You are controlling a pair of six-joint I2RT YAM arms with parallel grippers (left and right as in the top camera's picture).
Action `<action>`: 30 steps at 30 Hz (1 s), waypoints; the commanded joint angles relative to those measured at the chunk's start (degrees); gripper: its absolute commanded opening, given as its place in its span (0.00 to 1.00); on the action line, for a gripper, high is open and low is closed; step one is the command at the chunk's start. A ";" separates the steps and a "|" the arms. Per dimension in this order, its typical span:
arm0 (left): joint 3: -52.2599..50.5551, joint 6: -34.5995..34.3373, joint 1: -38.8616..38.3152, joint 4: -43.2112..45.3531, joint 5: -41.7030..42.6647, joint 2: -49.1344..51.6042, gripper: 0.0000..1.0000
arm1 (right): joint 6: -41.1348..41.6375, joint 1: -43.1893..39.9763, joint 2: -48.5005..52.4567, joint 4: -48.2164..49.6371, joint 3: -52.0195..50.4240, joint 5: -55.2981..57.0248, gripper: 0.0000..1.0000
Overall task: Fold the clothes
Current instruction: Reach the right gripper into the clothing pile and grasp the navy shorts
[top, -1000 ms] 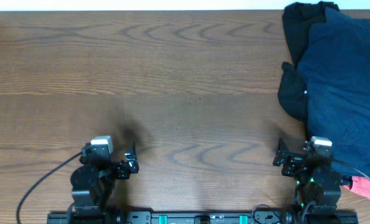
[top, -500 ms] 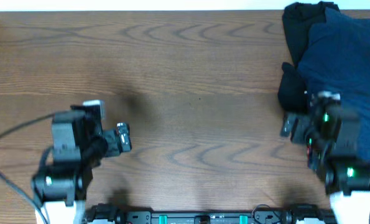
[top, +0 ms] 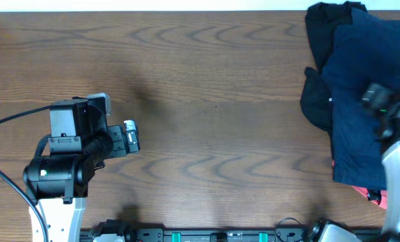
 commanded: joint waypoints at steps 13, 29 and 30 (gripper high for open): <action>1.07 -0.55 -0.04 -0.17 0.76 -0.11 0.98 | -4.79 -18.23 19.69 7.85 0.94 -11.63 0.87; 1.07 -0.57 -0.04 -0.17 0.74 -0.11 0.98 | -6.67 -20.48 25.88 11.06 1.01 -15.56 0.18; 1.07 -0.55 -0.04 -0.17 0.74 -0.11 0.98 | -6.67 -20.50 25.09 11.04 1.07 -15.56 0.09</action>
